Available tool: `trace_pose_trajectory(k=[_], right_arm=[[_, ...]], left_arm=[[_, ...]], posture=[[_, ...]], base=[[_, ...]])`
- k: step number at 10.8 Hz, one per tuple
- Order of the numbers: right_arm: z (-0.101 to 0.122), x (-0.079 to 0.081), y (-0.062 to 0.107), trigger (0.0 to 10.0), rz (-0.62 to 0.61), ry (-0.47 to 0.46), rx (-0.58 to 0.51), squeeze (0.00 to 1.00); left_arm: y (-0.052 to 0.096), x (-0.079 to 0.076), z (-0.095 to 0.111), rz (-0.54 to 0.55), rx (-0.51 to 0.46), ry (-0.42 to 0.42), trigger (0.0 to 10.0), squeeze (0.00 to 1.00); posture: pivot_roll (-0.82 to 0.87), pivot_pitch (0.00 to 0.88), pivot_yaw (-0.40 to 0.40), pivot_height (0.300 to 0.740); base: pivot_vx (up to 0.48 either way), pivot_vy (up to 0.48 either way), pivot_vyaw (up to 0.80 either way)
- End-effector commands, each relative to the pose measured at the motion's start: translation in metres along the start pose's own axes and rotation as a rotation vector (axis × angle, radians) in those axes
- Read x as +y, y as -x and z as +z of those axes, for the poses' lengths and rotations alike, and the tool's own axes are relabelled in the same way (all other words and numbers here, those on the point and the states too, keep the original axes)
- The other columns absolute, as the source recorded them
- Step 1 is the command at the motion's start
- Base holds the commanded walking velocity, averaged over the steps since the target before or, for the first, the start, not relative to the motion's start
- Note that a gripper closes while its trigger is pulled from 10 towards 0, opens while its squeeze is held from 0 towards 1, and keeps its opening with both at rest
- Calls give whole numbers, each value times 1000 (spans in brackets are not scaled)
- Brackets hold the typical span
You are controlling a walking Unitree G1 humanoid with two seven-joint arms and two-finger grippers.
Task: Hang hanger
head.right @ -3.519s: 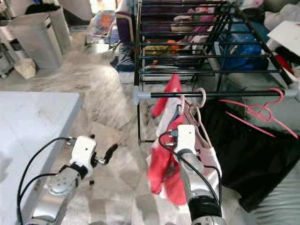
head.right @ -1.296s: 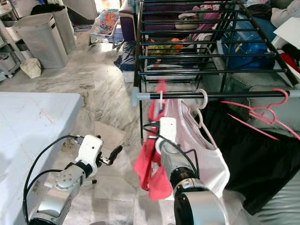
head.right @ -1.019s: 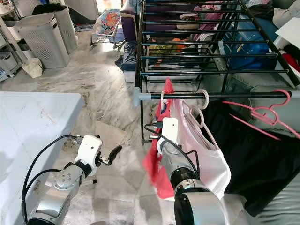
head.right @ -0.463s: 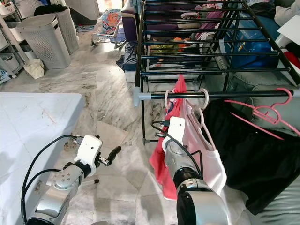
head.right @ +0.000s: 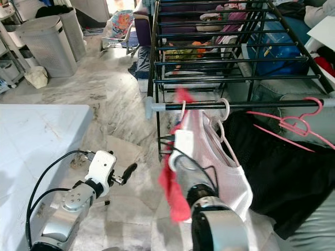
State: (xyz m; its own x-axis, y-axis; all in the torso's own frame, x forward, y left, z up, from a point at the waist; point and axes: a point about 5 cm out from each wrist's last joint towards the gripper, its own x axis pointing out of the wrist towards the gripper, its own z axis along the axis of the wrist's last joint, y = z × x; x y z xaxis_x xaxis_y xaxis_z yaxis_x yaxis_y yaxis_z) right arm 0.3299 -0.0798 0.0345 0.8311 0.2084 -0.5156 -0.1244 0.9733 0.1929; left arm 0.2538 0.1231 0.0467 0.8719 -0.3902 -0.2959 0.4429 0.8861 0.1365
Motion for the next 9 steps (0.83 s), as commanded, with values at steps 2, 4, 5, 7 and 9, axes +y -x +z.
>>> trace_pose_trajectory(k=[2,4,5,7,9], right_arm=[[-15,19,0,10000,80,45,85,0],[-18,23,0,10000,119,90,95,0],[-21,19,1,10000,112,97,104,0],[-27,3,3,10000,77,79,119,996],[-23,-4,3,10000,60,73,102,1000]], left_arm=[[-2,-1,0,18,1,3,10000,0],[-4,1,1,28,-1,8,10000,0],[-5,0,1,31,-2,10,10000,0],[-7,-3,1,27,-3,16,10000,0],[-8,-5,1,25,-6,16,10000,0]], posture=[[47,0,28,740],[41,0,19,740],[38,0,17,740],[27,0,13,740],[26,0,10,740]], base=[[0,0,0],[0,0,0],[0,0,0],[0,0,0],[0,0,0]])
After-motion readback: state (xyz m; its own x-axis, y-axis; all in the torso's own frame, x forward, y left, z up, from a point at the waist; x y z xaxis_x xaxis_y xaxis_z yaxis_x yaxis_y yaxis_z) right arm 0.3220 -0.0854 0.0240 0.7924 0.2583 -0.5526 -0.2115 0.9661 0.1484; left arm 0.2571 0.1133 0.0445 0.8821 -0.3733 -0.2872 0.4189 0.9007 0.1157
